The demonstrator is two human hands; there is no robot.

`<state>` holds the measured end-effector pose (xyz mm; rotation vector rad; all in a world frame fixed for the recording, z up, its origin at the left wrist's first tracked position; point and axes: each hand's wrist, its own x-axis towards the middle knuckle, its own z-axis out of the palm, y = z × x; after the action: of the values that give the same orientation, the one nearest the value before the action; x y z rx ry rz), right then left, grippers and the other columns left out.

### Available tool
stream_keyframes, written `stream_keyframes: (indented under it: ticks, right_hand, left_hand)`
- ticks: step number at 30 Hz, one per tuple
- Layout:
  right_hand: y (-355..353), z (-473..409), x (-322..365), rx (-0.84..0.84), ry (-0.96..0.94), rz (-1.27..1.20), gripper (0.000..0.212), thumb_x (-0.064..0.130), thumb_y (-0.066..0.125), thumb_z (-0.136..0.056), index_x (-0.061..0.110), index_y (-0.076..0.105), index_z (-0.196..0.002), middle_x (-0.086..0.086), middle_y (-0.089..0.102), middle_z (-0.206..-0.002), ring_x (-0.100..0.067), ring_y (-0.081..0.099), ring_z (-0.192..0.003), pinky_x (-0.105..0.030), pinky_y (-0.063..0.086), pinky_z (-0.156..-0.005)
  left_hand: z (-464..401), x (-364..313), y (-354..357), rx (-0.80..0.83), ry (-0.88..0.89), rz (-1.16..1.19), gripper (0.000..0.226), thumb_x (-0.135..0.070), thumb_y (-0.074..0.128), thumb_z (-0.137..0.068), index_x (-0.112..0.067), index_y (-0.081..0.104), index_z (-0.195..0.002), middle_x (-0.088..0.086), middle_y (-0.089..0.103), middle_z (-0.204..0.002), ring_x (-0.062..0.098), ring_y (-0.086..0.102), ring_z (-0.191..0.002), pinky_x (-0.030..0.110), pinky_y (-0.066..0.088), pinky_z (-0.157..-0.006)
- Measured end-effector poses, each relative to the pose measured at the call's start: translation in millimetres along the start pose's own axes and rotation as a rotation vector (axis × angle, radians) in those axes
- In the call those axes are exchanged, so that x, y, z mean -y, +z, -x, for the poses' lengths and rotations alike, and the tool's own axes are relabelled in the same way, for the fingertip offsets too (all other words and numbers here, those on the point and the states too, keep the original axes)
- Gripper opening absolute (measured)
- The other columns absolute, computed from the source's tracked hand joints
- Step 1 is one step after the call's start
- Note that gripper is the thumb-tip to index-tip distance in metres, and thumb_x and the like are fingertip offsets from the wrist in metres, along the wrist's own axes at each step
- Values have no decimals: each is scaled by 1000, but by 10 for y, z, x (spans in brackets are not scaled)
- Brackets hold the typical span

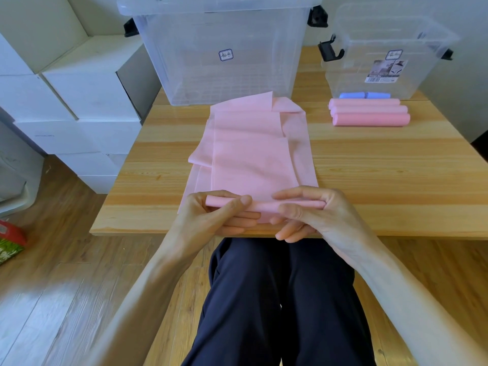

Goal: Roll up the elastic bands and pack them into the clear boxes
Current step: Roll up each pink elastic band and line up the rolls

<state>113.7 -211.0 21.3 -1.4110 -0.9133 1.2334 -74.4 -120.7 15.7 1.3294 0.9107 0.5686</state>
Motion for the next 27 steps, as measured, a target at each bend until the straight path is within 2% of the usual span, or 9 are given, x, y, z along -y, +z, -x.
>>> stream_keyframes:
  ticks: [2, 4, 7, 10, 12, 15, 17, 21, 27]
  right_hand:
    - [-4, 3, -7, 10, -14, 16, 27, 22, 75, -76, 9, 75, -99, -15, 76, -81, -28, 74, -64, -28, 59, -56]
    - [-12, 9, -9, -8, -18, 26, 26, 27, 74, -77, 8, 77, -94, -16, 75, -79, -29, 73, -63, -28, 58, -54]
    - [-15, 8, -10, -31, 4, 3, 38, 37, 71, -75, 3, 76, -92, -16, 75, -79, -29, 73, -61, -27, 58, -53]
    - [-20, 8, -7, -11, 9, -5, 34, 29, 75, -73, 8, 74, -99, -16, 75, -80, -29, 73, -63, -27, 59, -55]
    - [-22, 11, -6, -7, -2, 5, 28, 25, 75, -74, 8, 75, -97, -17, 75, -79, -29, 73, -62, -27, 58, -54]
    - [-21, 12, -8, -33, -3, 15, 31, 33, 72, -79, 5, 77, -92, -17, 75, -78, -30, 73, -62, -27, 57, -53]
    - [-16, 9, -9, -32, 4, 8, 34, 37, 71, -78, 7, 78, -91, -16, 75, -80, -30, 73, -64, -27, 58, -55]
    - [-19, 7, -18, -9, 5, 6, 29, 25, 74, -77, 9, 75, -101, -14, 76, -85, -29, 74, -67, -28, 60, -57]
    - [-6, 1, -21, -39, 9, 3, 36, 35, 69, -81, 3, 74, -97, -16, 76, -81, -30, 74, -65, -28, 60, -56]
  left_hand:
    - [-1, -9, -6, 0, 2, -13, 29, -33, 67, -82, -9, 76, -95, 9, 78, -87, 19, 76, -86, 24, 60, -72]
    - [5, -8, -17, 33, 5, 2, 27, -29, 68, -81, -11, 76, -99, 10, 78, -90, 21, 76, -88, 27, 61, -77]
    - [18, 3, -19, 57, 3, 17, 23, -25, 69, -79, -13, 75, -98, 11, 78, -90, 23, 76, -89, 33, 61, -82]
    - [15, 7, -1, 23, 5, -6, 26, -30, 68, -79, -10, 75, -95, 10, 78, -88, 22, 76, -86, 34, 61, -82]
    - [16, 2, 1, 28, 7, -12, 28, -30, 67, -81, -11, 74, -99, 10, 78, -89, 22, 76, -87, 34, 61, -82]
    - [24, 2, 7, 69, 19, -1, 29, -25, 68, -82, -12, 73, -107, 11, 78, -93, 23, 75, -90, 32, 61, -81]
    - [19, 9, 11, 45, 22, 0, 28, -25, 68, -81, -9, 75, -103, 10, 78, -91, 22, 75, -90, 32, 61, -81]
    - [0, 9, 2, -1, 12, -11, 31, -31, 67, -82, -7, 77, -100, 8, 78, -93, 20, 75, -91, 27, 60, -73]
    - [0, 24, 11, -7, -16, 92, 33, -31, 66, -79, -10, 75, -101, 10, 78, -95, 21, 75, -90, 25, 60, -72]
